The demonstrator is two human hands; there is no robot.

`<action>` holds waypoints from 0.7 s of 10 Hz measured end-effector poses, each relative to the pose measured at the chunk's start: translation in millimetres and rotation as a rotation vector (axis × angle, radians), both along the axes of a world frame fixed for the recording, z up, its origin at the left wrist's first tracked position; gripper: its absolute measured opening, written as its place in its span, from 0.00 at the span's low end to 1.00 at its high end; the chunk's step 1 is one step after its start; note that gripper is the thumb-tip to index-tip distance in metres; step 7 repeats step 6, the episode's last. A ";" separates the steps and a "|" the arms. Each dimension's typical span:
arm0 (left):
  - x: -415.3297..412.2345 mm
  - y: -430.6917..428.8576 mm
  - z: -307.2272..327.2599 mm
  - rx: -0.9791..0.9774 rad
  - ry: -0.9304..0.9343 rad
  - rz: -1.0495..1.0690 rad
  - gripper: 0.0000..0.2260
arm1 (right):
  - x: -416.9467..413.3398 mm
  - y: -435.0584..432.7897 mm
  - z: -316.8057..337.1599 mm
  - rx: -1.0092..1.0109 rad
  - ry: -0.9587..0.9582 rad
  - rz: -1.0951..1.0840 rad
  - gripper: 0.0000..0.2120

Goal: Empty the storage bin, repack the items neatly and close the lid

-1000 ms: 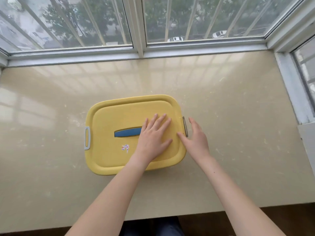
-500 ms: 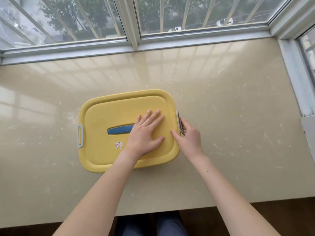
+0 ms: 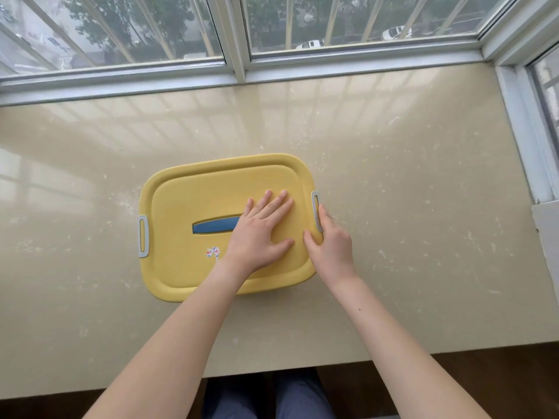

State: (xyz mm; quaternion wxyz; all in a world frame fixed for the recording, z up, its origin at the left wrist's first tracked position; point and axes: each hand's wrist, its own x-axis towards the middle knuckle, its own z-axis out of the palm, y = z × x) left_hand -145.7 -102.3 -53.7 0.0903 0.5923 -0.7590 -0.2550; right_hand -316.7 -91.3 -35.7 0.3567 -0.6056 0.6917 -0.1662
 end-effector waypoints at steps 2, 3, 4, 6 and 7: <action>-1.3 0.6 -1.0 -0.005 0.004 0.003 0.35 | -1.1 0.5 -1.9 -0.052 0.025 0.067 0.29; -0.5 0.0 -1.9 -0.007 0.014 0.003 0.35 | 1.8 3.2 -2.7 -0.064 0.021 0.057 0.28; -0.5 3.2 -2.9 -0.014 0.007 -0.006 0.35 | 5.3 6.5 -4.9 -0.050 0.015 0.038 0.28; 6.8 7.2 18.8 0.006 0.078 0.034 0.27 | 1.0 2.9 9.7 -0.085 0.086 0.059 0.27; 6.8 7.2 18.8 0.006 0.078 0.034 0.27 | 1.0 2.9 9.7 -0.085 0.086 0.059 0.27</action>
